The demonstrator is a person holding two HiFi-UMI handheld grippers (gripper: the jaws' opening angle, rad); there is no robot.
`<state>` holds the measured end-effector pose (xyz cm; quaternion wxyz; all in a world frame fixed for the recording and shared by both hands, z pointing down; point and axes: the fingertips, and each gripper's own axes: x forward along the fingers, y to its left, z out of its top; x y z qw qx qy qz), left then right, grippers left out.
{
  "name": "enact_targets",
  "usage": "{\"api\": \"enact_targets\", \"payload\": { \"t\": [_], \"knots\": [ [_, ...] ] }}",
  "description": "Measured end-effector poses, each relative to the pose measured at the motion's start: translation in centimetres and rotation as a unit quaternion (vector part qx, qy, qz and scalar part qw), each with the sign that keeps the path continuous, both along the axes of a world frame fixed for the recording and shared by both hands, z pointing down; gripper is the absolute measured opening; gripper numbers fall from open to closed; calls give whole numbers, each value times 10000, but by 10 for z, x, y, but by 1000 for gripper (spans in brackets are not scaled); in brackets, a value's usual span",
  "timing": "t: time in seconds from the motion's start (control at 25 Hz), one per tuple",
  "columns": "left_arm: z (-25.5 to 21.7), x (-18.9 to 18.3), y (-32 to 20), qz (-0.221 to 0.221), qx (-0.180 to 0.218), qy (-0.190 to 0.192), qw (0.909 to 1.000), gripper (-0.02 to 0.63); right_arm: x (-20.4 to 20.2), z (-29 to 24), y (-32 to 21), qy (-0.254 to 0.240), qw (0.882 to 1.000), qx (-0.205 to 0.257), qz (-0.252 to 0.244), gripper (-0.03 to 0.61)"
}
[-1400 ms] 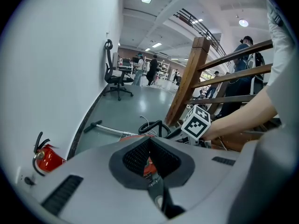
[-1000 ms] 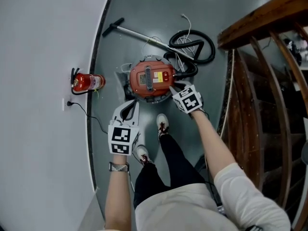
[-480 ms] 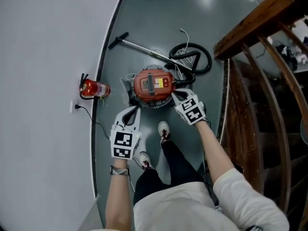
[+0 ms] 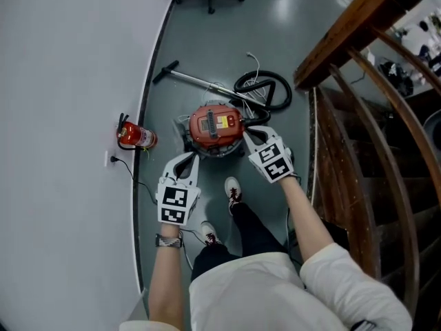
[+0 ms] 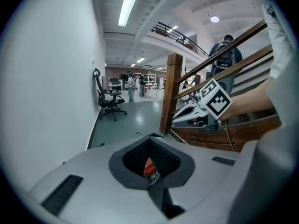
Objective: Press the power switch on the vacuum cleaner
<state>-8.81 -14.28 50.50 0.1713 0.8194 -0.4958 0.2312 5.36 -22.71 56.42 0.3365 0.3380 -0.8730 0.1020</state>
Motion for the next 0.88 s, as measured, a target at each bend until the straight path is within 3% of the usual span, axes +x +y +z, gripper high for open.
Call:
{"api": "enact_targets", "payload": {
  "t": [0.48,0.88],
  "knots": [
    [-55,-11,35,347,422,29,9985,-3,-3,-97,44,-509,9968,546,299,37],
    [-94,-27,66,512,689,103,9963,-3,-7,-164,83,-486,9930,983,440,35]
  ]
}}
